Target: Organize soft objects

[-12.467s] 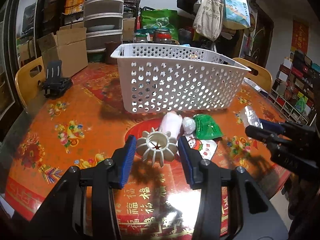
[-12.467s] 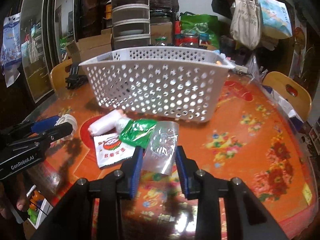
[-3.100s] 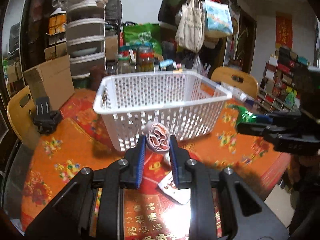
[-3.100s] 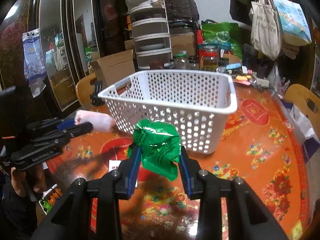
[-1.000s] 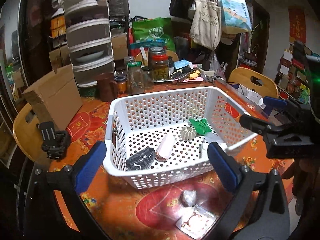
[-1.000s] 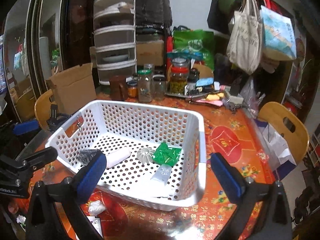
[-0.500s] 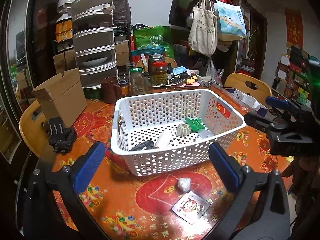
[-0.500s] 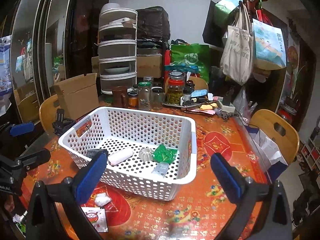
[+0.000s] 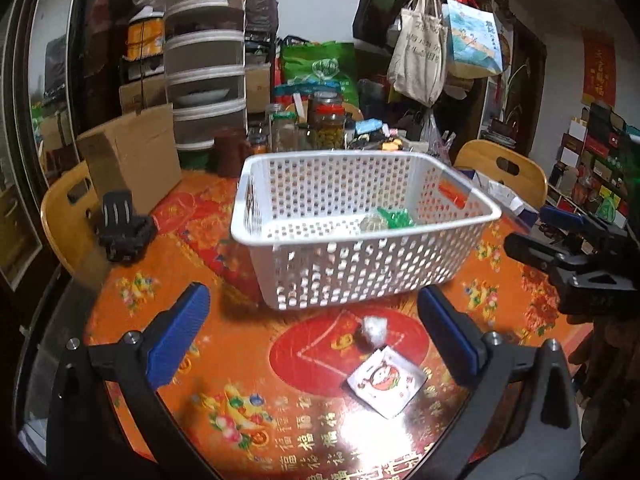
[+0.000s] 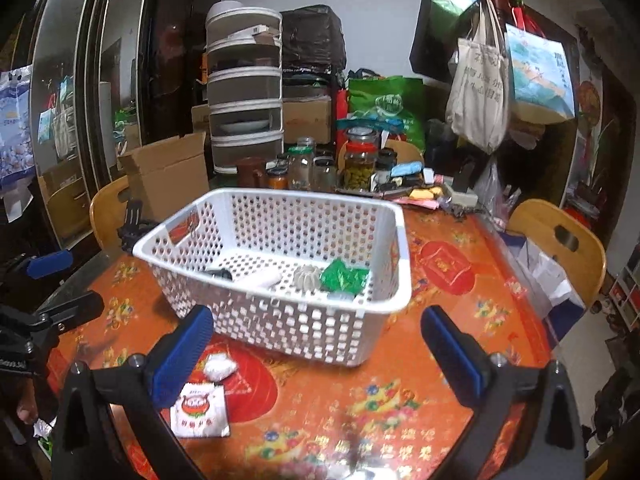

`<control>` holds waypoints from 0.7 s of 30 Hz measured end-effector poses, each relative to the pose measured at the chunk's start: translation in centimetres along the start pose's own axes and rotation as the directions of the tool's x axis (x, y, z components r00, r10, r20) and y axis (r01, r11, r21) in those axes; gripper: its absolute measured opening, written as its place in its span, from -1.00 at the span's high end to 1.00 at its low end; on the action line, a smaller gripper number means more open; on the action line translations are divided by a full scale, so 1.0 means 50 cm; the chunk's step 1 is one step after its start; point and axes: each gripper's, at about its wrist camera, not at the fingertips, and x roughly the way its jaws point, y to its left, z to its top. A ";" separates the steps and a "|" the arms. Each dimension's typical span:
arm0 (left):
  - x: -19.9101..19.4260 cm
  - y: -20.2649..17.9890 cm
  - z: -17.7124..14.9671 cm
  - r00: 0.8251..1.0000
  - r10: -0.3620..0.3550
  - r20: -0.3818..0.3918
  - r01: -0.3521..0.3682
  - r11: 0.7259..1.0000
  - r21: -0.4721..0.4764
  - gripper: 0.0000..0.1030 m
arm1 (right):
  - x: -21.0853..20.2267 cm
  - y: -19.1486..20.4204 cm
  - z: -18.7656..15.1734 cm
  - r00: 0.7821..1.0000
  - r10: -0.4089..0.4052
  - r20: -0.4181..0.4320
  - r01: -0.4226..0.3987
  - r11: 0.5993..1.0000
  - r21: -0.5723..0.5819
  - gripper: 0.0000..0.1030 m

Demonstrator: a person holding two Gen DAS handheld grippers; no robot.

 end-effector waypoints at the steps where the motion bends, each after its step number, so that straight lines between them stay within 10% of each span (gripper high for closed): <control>1: 0.010 0.001 -0.012 1.000 -0.001 -0.011 0.001 1.000 -0.008 -0.99 | 0.004 -0.001 -0.010 1.000 0.004 -0.007 -0.004 1.000 0.006 -1.00; 21: 0.180 -0.113 -0.202 0.971 -0.072 -0.226 0.076 0.997 0.009 -0.99 | 0.094 -0.066 -0.179 0.986 0.038 -0.162 -0.015 0.990 0.143 -1.00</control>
